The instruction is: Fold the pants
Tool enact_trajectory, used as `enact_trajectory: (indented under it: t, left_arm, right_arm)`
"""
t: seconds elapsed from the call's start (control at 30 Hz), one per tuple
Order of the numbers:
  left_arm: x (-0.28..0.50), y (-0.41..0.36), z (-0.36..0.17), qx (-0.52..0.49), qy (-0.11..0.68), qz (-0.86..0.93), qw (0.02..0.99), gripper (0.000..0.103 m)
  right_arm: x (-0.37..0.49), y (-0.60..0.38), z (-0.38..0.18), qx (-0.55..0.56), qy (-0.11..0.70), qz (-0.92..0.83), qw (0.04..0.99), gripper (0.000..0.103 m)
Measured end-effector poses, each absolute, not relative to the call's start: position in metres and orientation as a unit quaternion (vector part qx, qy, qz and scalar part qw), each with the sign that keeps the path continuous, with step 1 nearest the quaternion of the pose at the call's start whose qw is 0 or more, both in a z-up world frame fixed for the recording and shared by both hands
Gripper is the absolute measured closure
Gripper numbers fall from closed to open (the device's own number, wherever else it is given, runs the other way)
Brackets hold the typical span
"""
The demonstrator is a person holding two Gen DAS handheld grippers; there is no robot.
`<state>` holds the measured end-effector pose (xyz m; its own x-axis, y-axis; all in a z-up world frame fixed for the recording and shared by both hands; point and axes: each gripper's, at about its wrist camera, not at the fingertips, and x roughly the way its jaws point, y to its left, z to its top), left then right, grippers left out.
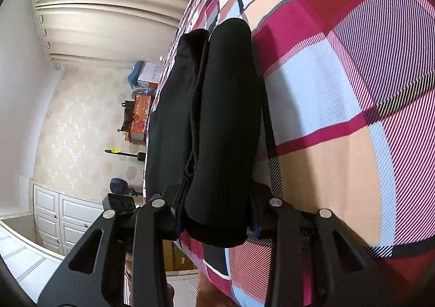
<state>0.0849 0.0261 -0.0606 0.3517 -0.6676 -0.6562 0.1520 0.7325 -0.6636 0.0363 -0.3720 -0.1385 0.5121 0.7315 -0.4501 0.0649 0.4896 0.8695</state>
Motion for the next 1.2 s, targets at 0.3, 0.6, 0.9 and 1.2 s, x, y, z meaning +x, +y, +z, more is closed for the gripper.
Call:
enact_trajectory:
  t: [0.3, 0.6, 0.9, 1.2]
  left_arm:
    - [0.086, 0.030, -0.064, -0.267, 0.503, -0.274, 0.775, 0.040]
    - [0.091, 0.033, -0.065, -0.305, 0.497, -0.303, 0.753, 0.022]
    - [0.090, 0.038, -0.064, -0.323, 0.496, -0.311, 0.744, 0.017]
    - [0.057, 0.042, -0.051, -0.238, 0.481, -0.261, 0.802, 0.017]
  right_arm:
    - [0.033, -0.374, -0.140, 0.459, 0.439, 0.225, 0.739, 0.066]
    - [0.026, -0.380, -0.142, 0.473, 0.436, 0.225, 0.732, 0.060]
    - [0.006, -0.399, -0.144, 0.489, 0.433, 0.215, 0.726, 0.059]
    - [-0.022, -0.421, -0.143, 0.496, 0.428, 0.195, 0.730, 0.059]
